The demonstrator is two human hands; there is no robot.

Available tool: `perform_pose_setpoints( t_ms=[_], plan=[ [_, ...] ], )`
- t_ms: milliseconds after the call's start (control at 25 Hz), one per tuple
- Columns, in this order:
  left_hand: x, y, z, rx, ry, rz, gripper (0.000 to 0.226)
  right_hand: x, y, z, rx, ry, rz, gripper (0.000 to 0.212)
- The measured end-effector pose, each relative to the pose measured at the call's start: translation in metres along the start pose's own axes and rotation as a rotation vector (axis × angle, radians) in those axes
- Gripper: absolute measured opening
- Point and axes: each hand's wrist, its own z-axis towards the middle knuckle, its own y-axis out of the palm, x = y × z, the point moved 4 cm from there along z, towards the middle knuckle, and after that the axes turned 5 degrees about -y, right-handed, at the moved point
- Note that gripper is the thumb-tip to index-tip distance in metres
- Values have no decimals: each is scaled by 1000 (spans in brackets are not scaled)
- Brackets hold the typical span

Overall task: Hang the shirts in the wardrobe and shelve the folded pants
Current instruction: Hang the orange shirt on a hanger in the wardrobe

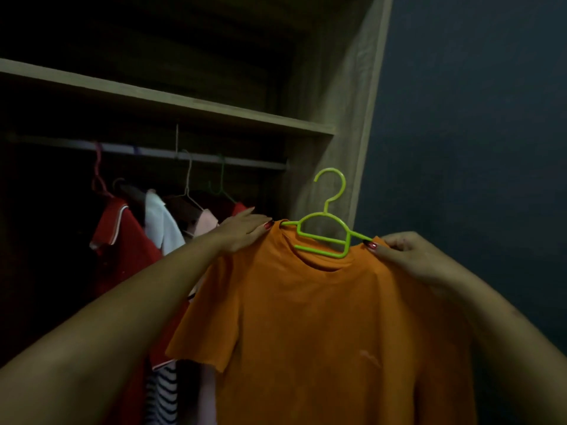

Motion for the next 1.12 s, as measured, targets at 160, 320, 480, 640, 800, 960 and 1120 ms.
perform_pose_setpoints(
  t_ms=[160, 320, 480, 640, 800, 960, 1120],
  plan=[
    [-22, 8, -2, 32, -56, 303, 52, 7, -10, -9, 23, 151, 38, 36],
    [-43, 1, -26, 74, -78, 330, 53, -10, -9, 2, -38, 217, 60, 35],
    [-66, -5, -42, 140, -135, 317, 55, -31, -30, 9, -56, 250, -63, 32],
    [-66, -10, -51, 135, -106, 276, 36, -46, -26, 32, 19, 222, -111, 27],
    [-63, -17, -52, 59, -70, 339, 41, -58, 27, 79, 63, 206, -57, 20],
    [-67, -31, -59, 0, -50, 421, 43, -62, 69, 142, 158, 115, 24, 12],
    [-67, -37, -68, -50, -52, 458, 42, -67, 97, 198, 230, 78, -117, 17]
  ],
)
